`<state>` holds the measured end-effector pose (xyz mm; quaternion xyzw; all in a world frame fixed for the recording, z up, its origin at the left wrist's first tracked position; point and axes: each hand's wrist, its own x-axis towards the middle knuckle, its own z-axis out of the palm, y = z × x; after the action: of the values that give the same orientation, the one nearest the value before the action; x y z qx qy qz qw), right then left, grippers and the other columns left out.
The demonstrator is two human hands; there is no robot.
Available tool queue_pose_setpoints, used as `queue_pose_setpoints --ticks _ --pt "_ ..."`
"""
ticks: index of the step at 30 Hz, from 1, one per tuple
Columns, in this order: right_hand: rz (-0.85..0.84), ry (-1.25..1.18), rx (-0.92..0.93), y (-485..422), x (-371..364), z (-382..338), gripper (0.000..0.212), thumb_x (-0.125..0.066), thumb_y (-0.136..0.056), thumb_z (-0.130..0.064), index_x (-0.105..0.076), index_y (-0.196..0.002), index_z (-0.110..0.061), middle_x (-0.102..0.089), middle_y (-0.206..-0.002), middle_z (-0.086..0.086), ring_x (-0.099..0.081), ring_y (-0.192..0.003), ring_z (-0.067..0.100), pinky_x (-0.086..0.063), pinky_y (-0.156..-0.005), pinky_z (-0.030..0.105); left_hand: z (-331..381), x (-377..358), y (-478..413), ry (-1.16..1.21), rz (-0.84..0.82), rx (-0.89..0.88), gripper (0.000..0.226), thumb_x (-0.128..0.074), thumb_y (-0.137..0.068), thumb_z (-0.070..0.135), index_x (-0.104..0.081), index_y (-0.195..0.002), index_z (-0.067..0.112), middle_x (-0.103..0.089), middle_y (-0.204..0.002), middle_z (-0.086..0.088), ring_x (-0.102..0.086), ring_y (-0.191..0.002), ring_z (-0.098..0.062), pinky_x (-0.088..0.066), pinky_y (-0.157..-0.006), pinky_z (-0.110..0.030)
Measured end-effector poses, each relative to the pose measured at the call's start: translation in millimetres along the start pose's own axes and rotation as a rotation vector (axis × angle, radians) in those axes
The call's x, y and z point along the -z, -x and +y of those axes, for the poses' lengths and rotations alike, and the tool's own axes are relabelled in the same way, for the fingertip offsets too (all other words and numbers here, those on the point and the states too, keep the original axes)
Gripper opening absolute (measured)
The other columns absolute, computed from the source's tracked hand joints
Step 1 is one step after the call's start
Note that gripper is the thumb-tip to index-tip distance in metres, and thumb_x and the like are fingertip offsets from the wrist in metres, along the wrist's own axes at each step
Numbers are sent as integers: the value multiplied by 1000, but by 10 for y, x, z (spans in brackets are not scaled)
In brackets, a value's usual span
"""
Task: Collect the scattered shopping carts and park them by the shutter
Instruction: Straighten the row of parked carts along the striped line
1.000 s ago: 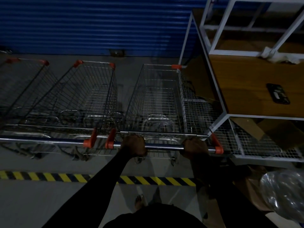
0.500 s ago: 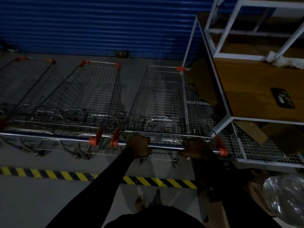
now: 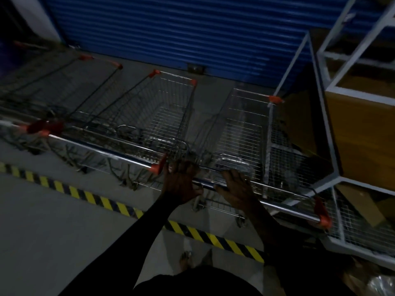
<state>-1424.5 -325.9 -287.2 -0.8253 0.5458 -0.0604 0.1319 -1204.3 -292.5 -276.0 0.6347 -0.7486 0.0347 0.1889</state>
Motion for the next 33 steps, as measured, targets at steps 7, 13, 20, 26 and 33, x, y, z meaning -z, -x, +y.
queue_pose_setpoints --ticks 7,13,20,26,33 --pt "37 23 183 -400 -11 -680 71 -30 -84 -72 -51 -129 -20 -55 -121 9 -50 -110 34 -44 -88 47 -413 361 373 -109 -101 275 87 -52 -70 68 -35 -147 28 -46 -144 -6 -41 -127 -37 -36 -94 -57" --pt "8 -18 383 -637 90 -1127 75 -35 -82 -64 -50 -135 -12 -52 -131 17 -51 -113 40 -43 -90 48 -645 611 675 -160 -90 518 83 -45 -68 70 -51 -135 22 -55 -133 -10 -47 -123 -40 -37 -91 -56" --pt "34 67 588 -825 206 -1851 69 -39 -82 -62 -50 -133 -17 -52 -136 12 -51 -119 36 -42 -94 51 -857 1091 901 -327 -20 712 87 -48 -69 71 -45 -141 23 -51 -138 -8 -44 -127 -38 -36 -93 -58" --pt "100 18 761 -885 445 -2551 72 -40 -76 -63 -54 -130 -16 -55 -132 11 -52 -117 34 -38 -96 53 -1040 1655 1086 -393 51 835 91 -33 -71 74 -36 -146 22 -43 -146 -9 -35 -134 -38 -31 -99 -60" --pt "198 3 894 -866 717 -3185 75 -35 -78 -64 -54 -129 -13 -57 -128 14 -54 -114 36 -41 -93 52 -1230 2271 1302 -529 134 906 92 -29 -72 77 -36 -145 22 -44 -145 -8 -36 -132 -37 -31 -97 -57"
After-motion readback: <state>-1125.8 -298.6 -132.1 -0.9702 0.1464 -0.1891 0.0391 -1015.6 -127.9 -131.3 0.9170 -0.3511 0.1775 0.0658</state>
